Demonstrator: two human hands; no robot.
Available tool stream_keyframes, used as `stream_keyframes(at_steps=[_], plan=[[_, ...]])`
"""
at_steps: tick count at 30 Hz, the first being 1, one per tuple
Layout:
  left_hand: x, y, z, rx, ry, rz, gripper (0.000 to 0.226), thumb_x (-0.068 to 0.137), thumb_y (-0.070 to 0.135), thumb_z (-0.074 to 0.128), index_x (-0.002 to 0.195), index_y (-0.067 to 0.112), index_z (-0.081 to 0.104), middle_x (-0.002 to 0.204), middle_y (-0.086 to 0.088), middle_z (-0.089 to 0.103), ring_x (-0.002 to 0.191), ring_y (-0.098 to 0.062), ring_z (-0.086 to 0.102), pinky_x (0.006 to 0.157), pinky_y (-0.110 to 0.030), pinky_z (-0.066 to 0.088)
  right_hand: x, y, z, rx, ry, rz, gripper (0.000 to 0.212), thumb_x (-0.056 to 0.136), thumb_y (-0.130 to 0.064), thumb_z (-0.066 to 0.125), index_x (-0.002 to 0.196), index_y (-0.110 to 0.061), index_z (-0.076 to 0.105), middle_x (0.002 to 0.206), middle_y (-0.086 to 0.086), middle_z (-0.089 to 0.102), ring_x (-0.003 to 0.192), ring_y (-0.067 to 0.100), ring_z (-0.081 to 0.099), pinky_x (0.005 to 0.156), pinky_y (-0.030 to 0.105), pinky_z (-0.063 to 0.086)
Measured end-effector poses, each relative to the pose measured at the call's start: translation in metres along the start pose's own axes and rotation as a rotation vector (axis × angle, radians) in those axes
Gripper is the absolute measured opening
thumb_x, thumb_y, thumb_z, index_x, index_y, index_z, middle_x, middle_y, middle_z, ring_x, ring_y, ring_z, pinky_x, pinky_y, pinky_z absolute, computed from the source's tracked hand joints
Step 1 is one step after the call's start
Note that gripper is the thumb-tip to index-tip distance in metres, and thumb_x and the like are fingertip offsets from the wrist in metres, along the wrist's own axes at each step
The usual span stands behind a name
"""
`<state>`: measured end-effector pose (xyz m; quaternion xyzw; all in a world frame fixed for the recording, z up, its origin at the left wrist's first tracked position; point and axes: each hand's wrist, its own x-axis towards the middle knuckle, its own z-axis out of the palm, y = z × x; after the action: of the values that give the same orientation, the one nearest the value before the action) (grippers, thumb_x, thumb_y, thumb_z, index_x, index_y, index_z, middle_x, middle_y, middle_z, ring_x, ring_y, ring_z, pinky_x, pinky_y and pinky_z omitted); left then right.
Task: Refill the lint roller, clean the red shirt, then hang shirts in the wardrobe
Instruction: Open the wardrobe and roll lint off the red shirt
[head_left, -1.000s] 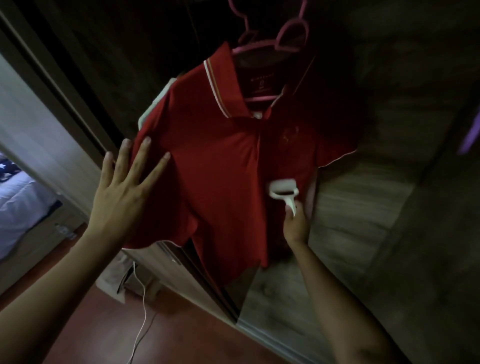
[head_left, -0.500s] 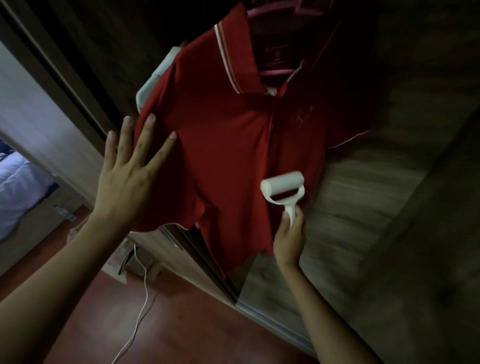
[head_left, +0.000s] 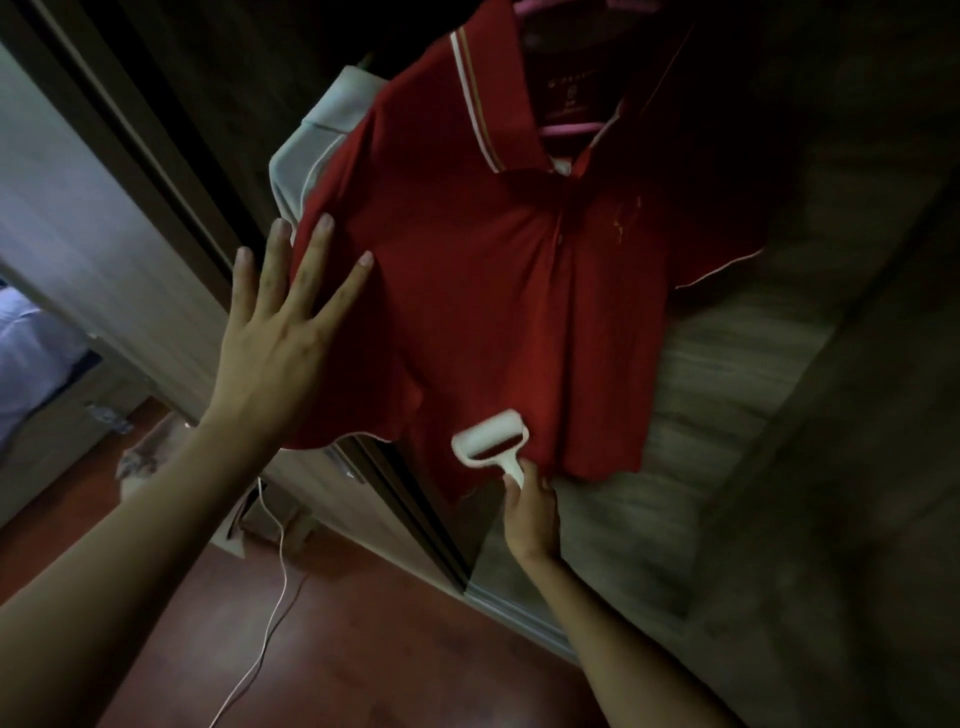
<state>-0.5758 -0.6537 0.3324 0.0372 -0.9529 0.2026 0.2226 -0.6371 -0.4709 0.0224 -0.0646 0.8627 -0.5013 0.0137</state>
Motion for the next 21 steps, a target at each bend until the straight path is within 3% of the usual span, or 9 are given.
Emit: stream_keyframes(at_steps=[5,9,12,18,21], plan=[[-0.002,0.002,0.002,-0.001,0.017,0.002,0.086,0.085,0.012,0.062,0.154,0.024,0.012,0.161,-0.011,-0.005,0.145,-0.036,-0.011,0.117,-0.056,-0.004,0.025,-0.034,-0.014,0.177,0.114,-0.120,0.031,0.097,-0.028,0.051,0.128,-0.020,0.052,0.115,0.003,0.061,0.100,0.018,0.060,0.080,0.034,0.054],[-0.002,0.003,0.004,-0.013,0.035,-0.001,0.088,0.084,0.009,0.063,0.154,0.024,0.013,0.161,-0.012,-0.006,0.145,-0.037,-0.009,0.116,-0.056,-0.003,0.009,0.006,-0.010,0.034,0.040,-0.004,0.034,0.096,-0.023,0.056,0.129,-0.016,0.055,0.118,0.010,0.065,0.110,0.027,0.060,0.087,0.033,0.046],[-0.002,0.003,0.007,-0.013,0.048,-0.006,0.089,0.082,0.009,0.065,0.153,0.024,0.014,0.161,-0.012,-0.004,0.145,-0.034,-0.011,0.116,-0.055,-0.003,-0.007,0.018,-0.022,0.076,0.138,-0.030,0.033,0.097,-0.023,0.055,0.128,-0.014,0.056,0.114,0.009,0.067,0.106,0.027,0.063,0.086,0.034,0.050],[0.003,0.010,0.013,-0.015,0.042,-0.023,0.078,0.086,0.009,0.054,0.153,0.024,0.017,0.161,-0.013,0.001,0.146,-0.040,0.000,0.116,-0.058,0.003,0.071,-0.082,-0.104,0.354,0.494,-0.185,0.040,0.099,-0.032,0.043,0.130,-0.009,0.050,0.116,0.012,0.065,0.104,0.026,0.061,0.087,0.036,0.048],[0.005,0.016,0.017,-0.024,0.035,-0.042,0.078,0.087,0.007,0.056,0.153,0.024,0.017,0.161,-0.013,0.002,0.146,-0.040,0.002,0.115,-0.058,0.005,0.110,-0.120,-0.137,0.430,0.537,-0.206,0.036,0.100,-0.028,0.044,0.131,-0.010,0.049,0.111,0.009,0.065,0.094,0.020,0.062,0.079,0.030,0.048]])
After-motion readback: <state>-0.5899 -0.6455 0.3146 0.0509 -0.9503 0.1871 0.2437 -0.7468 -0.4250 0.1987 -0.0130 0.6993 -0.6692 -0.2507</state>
